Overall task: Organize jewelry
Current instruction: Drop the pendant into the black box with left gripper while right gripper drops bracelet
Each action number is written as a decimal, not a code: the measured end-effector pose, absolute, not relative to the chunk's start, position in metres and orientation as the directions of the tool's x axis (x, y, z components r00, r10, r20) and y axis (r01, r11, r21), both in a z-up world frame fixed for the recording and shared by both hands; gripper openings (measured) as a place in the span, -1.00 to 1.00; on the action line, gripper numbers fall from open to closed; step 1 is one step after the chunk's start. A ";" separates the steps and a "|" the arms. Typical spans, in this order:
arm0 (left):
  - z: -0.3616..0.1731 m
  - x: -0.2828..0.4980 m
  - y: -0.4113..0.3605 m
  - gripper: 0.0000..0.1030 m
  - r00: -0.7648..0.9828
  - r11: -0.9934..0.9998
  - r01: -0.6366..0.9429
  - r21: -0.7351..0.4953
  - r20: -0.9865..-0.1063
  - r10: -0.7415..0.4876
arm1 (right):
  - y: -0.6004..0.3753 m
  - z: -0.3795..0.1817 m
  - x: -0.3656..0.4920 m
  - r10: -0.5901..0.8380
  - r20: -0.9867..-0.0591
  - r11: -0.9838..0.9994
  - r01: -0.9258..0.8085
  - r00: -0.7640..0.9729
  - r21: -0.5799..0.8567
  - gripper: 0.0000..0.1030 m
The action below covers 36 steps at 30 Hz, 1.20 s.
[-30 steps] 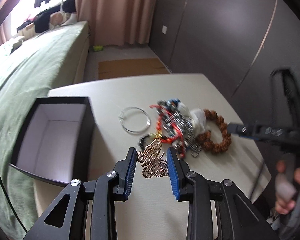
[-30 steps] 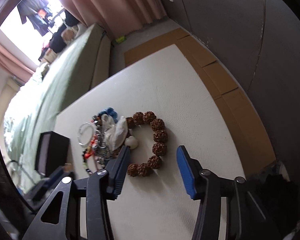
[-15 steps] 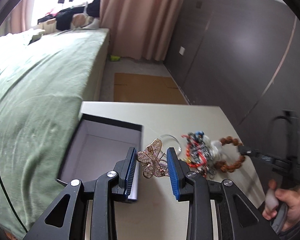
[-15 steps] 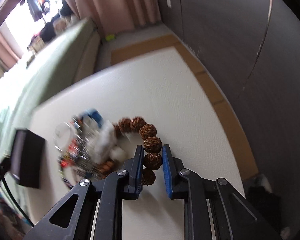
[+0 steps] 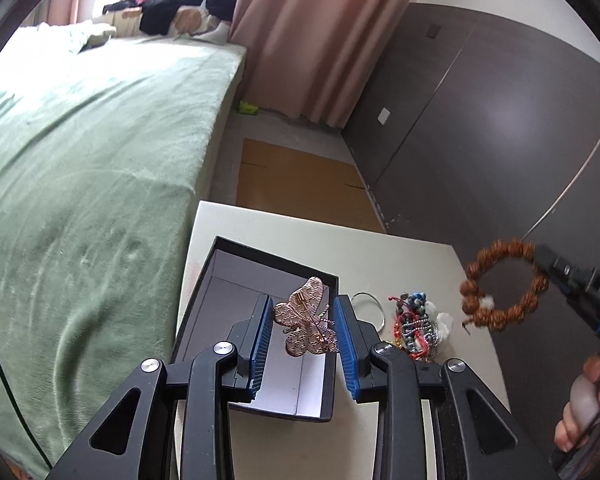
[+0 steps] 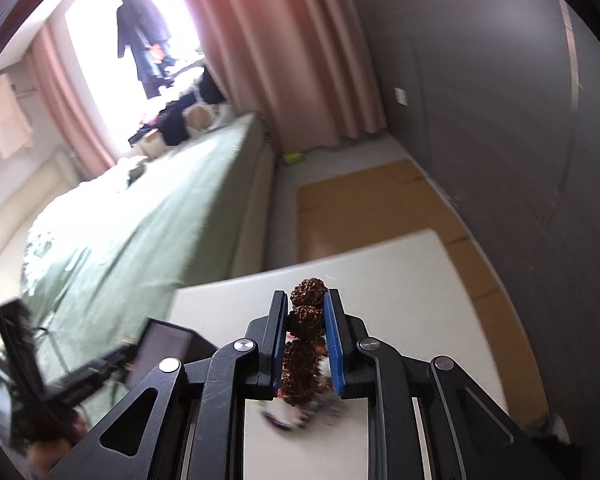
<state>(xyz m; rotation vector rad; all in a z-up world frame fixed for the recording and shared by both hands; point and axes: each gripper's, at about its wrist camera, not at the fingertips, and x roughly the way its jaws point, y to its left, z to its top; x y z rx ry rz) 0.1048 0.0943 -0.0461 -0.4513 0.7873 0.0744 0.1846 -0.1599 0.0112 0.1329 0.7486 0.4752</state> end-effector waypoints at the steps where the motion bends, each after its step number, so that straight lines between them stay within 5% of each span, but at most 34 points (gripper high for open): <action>1: -0.046 0.105 0.096 -0.34 0.705 0.899 -0.239 -0.366 -0.703 -0.098 | -0.153 0.016 0.187 0.471 -0.619 0.880 -0.379 0.628 0.286 -0.62; 2: -0.047 0.107 0.098 -0.30 0.698 0.895 -0.256 -0.366 -0.710 -0.091 | -0.144 0.021 0.189 0.481 -0.615 0.874 -0.394 0.624 0.284 -0.62; 4: -0.046 0.106 0.103 0.16 0.693 0.882 -0.280 -0.380 -0.715 -0.088 | -0.125 0.031 0.190 0.505 -0.600 0.859 -0.428 0.621 0.280 -0.62; 7: -0.041 0.097 0.111 0.35 0.723 0.862 -0.294 -0.414 -0.686 -0.082 | -0.107 0.032 0.187 0.559 -0.561 0.825 -0.476 0.611 0.304 -0.62; 25: -0.033 0.057 0.171 0.38 0.714 0.774 -0.496 -0.393 -0.692 0.105 | -0.042 -0.011 0.173 0.823 -0.429 0.566 -0.608 0.373 0.557 -0.61; 26: -0.033 0.055 0.171 0.38 0.715 0.771 -0.498 -0.397 -0.690 0.107 | -0.037 -0.016 0.174 0.807 -0.464 0.586 -0.601 0.366 0.543 -0.53; 30: -0.029 0.050 0.165 0.38 0.728 0.776 -0.491 -0.395 -0.675 0.118 | -0.044 -0.033 0.182 0.745 -0.555 0.661 -0.528 0.371 0.533 0.35; 36: -0.025 0.056 0.142 0.38 0.737 0.817 -0.440 -0.372 -0.670 0.092 | -0.090 -0.032 0.179 0.677 -0.594 0.732 -0.479 0.434 0.484 0.44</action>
